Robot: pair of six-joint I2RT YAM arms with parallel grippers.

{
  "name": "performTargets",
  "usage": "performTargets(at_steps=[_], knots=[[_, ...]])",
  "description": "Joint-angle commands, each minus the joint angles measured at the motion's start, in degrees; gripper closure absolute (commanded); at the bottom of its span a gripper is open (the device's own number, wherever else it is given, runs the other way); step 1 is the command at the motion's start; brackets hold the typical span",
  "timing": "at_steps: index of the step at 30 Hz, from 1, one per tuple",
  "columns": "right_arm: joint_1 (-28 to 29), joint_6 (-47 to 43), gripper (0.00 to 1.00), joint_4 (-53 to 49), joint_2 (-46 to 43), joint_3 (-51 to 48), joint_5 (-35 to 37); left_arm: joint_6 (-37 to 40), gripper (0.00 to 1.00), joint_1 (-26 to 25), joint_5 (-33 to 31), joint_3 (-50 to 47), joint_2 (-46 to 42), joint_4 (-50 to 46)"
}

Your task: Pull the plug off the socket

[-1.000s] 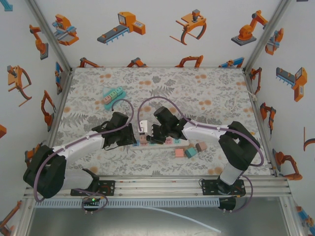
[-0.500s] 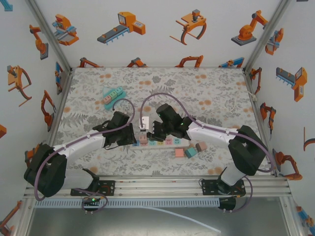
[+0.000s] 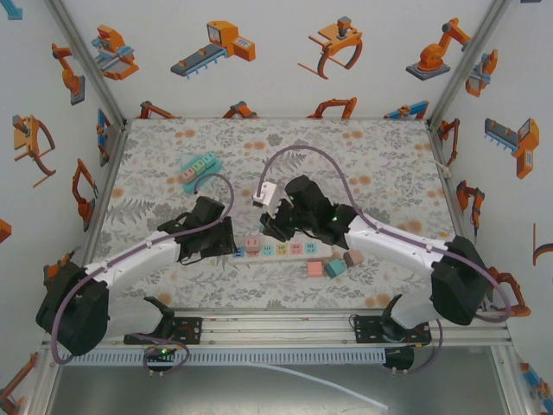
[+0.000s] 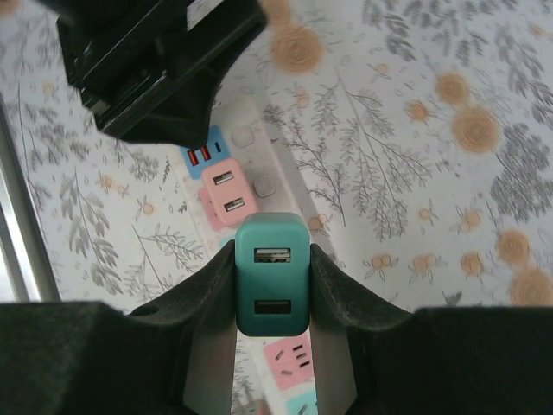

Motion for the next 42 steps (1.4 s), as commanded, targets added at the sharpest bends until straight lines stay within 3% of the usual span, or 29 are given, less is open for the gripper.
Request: performTargets(at_steps=[1,7,12,16,20,24,28,33,42], knots=[[0.3,18.5,0.83,-3.1,-5.1,1.8,9.9,3.0,0.46,-0.1,-1.0,4.2,-2.8,-2.9],[0.3,38.9,0.83,-8.6,-13.8,-1.2,17.3,7.6,0.45,-0.1,0.8,7.8,-8.4,-6.1],[0.4,59.6,0.83,-5.5,-22.9,-11.2,24.9,15.2,0.44,-0.1,7.7,6.4,-18.2,-3.6],[1.8,67.8,0.82,-5.7,-26.8,-17.0,27.8,23.3,0.43,-0.2,13.4,5.7,-25.6,-3.5],[5.5,76.3,0.82,-5.1,-28.6,-22.5,30.5,36.5,0.36,-0.3,25.1,6.4,-31.7,-6.3],[9.8,86.6,0.82,2.2,-28.8,-29.9,34.0,48.1,0.30,-0.3,34.7,6.1,-35.8,-9.9],[11.7,89.6,0.81,6.7,-25.4,-32.4,35.0,55.1,0.17,-0.4,39.0,5.7,-36.1,-13.7],[12.2,90.1,0.80,11.1,-18.8,-32.4,34.9,55.7,0.02,-1.0,40.2,5.4,-34.7,-13.9],[12.4,90.5,0.73,16.4,-10.1,-32.3,34.0,56.4,0.02,-1.4,37.3,3.6,-34.5,-14.0]])
